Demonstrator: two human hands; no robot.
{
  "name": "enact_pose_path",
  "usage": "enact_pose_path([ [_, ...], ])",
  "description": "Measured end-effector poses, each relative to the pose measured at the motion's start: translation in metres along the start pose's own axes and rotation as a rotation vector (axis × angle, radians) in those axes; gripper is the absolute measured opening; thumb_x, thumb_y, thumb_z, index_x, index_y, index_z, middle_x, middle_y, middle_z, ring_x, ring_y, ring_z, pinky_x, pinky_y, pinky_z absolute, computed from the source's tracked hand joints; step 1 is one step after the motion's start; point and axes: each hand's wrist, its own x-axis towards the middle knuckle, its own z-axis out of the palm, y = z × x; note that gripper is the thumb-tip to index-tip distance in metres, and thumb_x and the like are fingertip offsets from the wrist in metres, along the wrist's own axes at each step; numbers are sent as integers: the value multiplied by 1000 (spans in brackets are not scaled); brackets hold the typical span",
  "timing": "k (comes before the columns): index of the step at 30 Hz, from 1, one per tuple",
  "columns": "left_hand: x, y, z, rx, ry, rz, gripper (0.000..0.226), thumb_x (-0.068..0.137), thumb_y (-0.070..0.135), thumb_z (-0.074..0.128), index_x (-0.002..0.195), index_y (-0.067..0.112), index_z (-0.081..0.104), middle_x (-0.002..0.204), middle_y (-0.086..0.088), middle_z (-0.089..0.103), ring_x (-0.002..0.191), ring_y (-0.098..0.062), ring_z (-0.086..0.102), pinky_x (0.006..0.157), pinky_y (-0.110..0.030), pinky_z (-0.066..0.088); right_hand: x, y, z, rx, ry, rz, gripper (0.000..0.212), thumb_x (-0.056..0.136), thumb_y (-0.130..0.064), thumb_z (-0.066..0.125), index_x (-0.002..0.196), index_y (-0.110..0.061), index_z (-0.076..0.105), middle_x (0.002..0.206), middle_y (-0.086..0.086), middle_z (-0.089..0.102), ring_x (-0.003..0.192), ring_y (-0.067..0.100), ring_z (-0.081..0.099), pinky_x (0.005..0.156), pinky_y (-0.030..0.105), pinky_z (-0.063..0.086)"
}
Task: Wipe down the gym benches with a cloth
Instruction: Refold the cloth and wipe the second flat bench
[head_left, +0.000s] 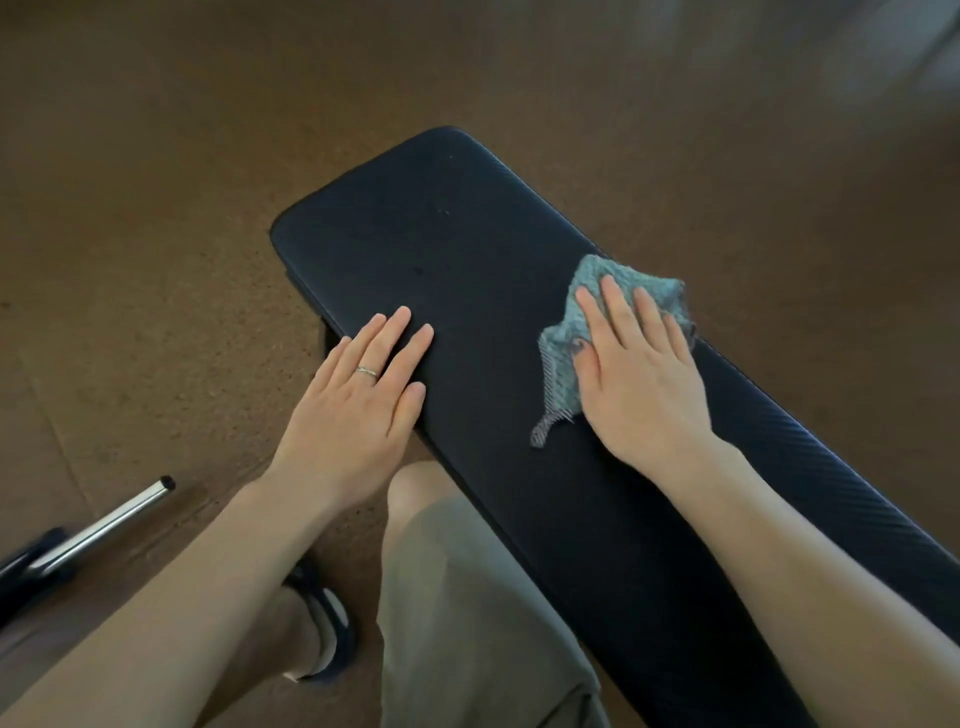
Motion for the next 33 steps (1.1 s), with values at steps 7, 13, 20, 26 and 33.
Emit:
enact_pose_path([
  [7, 42, -19, -39, 13, 148, -93, 56, 109, 46, 27, 161, 26, 27, 164, -5, 25, 151, -33, 22, 123, -50, 19, 27, 6, -1, 32, -13, 129, 60, 108, -42, 14, 164, -27, -2, 172, 3, -3, 157, 33, 4, 127, 49, 8],
  [13, 79, -36, -27, -200, 72, -393, 66, 110, 46, 25, 166, 20, 3, 173, -2, -12, 159, -27, -14, 129, -49, 1, 80, 4, -8, 129, -3, 94, 59, 108, -41, 19, 164, -28, 4, 161, 7, 30, 134, 37, 42, 108, 49, 35],
  [20, 87, -46, -4, -95, 100, -313, 77, 102, 51, 4, 163, 5, 1, 173, -13, -9, 157, -34, -19, 125, -42, -8, -12, 7, 5, -8, -68, 171, 64, 105, -43, 12, 163, -24, -8, 171, 4, -11, 157, 27, -11, 127, 42, -5],
  [26, 85, -40, -10, -138, 113, -333, 70, 107, 45, 13, 163, 5, 6, 172, -14, -11, 157, -35, -20, 126, -43, -7, 118, -21, -14, 189, -21, 170, 58, 109, -39, 19, 164, -21, 8, 164, 10, 27, 142, 37, 37, 113, 50, 31],
  [33, 82, -36, -17, -199, 105, -341, 66, 110, 40, 22, 164, 10, -2, 172, -11, -15, 157, -33, -21, 128, -46, 3, 58, -33, -1, 52, 49, 40, 61, 108, -37, 19, 164, -19, 3, 172, 7, 3, 157, 32, 6, 128, 44, 7],
])
